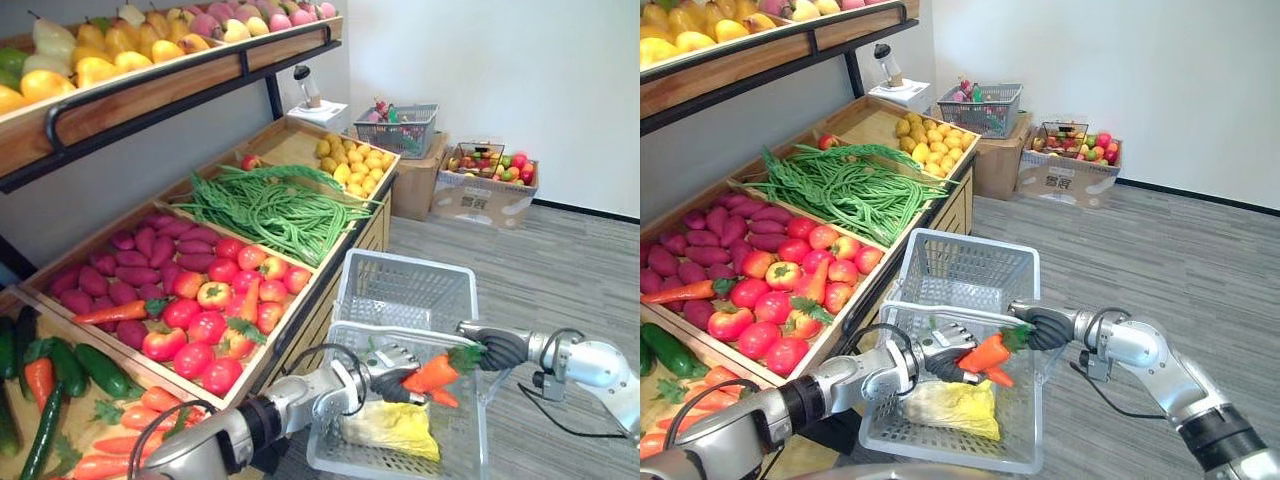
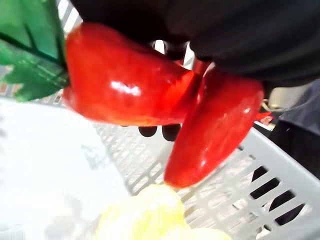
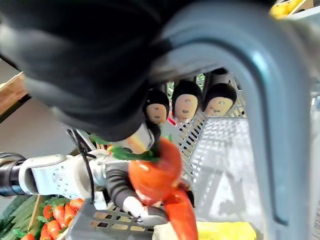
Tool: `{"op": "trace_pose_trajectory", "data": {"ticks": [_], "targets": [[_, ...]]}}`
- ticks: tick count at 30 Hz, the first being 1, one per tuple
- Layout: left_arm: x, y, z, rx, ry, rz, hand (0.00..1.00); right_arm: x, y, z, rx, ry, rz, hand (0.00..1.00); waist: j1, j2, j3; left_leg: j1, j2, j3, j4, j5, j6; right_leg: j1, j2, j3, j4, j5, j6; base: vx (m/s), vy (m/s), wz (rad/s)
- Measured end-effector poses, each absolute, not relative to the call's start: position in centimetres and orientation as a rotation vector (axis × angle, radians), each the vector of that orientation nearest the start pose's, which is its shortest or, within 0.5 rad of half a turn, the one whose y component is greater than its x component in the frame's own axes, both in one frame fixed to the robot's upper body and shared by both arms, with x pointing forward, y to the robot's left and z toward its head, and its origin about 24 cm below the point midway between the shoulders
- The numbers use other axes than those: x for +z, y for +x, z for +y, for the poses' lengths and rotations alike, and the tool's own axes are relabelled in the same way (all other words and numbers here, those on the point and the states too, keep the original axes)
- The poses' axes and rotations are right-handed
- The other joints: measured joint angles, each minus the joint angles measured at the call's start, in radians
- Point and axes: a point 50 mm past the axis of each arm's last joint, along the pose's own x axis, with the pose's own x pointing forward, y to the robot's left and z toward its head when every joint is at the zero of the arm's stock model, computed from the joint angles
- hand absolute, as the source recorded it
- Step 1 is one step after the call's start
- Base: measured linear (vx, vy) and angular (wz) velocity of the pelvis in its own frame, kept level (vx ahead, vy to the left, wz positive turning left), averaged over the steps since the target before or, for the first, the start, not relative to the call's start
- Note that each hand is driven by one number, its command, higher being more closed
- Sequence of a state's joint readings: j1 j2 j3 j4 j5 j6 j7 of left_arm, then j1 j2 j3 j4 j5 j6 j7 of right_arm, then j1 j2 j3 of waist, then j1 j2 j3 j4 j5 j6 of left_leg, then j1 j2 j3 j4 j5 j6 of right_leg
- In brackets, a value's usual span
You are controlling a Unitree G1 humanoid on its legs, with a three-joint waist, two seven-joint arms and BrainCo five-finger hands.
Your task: Pick vegetable in the basket
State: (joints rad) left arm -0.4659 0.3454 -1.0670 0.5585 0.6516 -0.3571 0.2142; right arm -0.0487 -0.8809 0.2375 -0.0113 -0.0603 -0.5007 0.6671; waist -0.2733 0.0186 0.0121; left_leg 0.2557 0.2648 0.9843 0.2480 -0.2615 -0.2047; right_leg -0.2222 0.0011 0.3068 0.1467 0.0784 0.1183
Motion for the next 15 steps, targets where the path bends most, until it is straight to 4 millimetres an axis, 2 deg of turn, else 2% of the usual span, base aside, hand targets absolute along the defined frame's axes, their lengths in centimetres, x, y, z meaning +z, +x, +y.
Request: {"op": "trace_pose_trajectory", "data": {"ticks": [4, 5, 15], "targets": [[-2.7, 23.7, 3.7, -1.010, 1.216, -0.405, 1.00, 8.7, 22.6, -20.5, 1.082, -0.997, -0.113, 1.00, -0.003, -0.004, 0.009, 0.005, -0.001, 0.005, -0.001, 0.000, 0.000, 0.000, 0.002, 0.005, 0.004, -0.001, 0.002, 0.01, 0.015, -0.04], [-2.7, 24.0, 3.8, -0.989, 1.225, -0.393, 0.00, 8.7, 22.6, -20.5, 1.084, -0.997, -0.113, 1.00, -0.004, -0.004, 0.019, 0.009, -0.002, 0.011, -0.002, 0.000, 0.000, -0.001, 0.003, 0.006, 0.013, -0.005, 0.004, 0.00, 0.000, 0.00], [-3.1, 24.8, 4.2, -0.904, 1.231, -0.323, 0.00, 8.5, 22.6, -20.3, 1.108, -0.990, -0.098, 1.00, -0.005, -0.003, 0.033, 0.005, -0.011, 0.015, -0.002, 0.000, 0.000, -0.016, 0.002, 0.019, 0.024, -0.004, 0.005, 0.00, 0.011, -0.03]]}}
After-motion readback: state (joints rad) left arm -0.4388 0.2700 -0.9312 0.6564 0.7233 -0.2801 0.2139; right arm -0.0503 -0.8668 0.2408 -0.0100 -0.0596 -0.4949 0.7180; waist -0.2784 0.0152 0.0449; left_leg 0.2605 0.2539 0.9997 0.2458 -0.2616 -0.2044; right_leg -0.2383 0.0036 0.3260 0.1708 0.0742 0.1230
